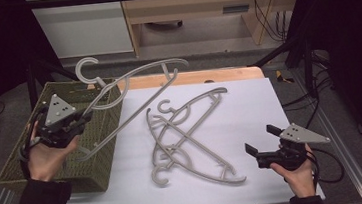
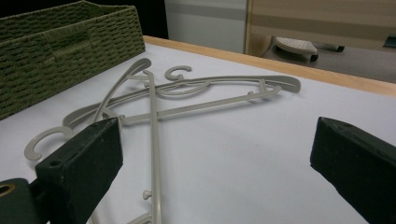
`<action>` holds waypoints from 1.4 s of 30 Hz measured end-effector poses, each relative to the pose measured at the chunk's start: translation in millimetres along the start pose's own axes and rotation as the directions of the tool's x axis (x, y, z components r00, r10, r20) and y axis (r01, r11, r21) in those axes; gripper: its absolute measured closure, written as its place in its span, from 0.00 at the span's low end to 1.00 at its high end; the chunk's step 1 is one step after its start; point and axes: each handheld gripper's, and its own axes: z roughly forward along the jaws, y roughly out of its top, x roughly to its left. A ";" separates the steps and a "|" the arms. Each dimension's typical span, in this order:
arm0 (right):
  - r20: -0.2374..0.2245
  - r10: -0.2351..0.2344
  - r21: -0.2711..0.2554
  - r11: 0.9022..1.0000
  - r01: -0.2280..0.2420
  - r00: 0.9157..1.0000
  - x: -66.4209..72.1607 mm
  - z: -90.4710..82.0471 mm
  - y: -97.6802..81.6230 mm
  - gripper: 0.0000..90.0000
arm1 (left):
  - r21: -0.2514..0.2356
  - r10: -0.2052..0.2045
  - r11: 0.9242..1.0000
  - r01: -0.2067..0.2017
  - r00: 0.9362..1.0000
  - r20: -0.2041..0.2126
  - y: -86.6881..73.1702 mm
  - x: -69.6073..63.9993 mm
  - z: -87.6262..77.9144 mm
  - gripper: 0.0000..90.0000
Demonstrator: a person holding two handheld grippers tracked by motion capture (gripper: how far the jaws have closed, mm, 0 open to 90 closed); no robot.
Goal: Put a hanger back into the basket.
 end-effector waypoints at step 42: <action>-0.005 -0.012 0.022 1.000 0.012 1.000 0.7 6.1 -2.2 0.03 | 0.185 -0.083 0.975 0.126 0.972 -0.222 -102.2 122.9 16.7 0.90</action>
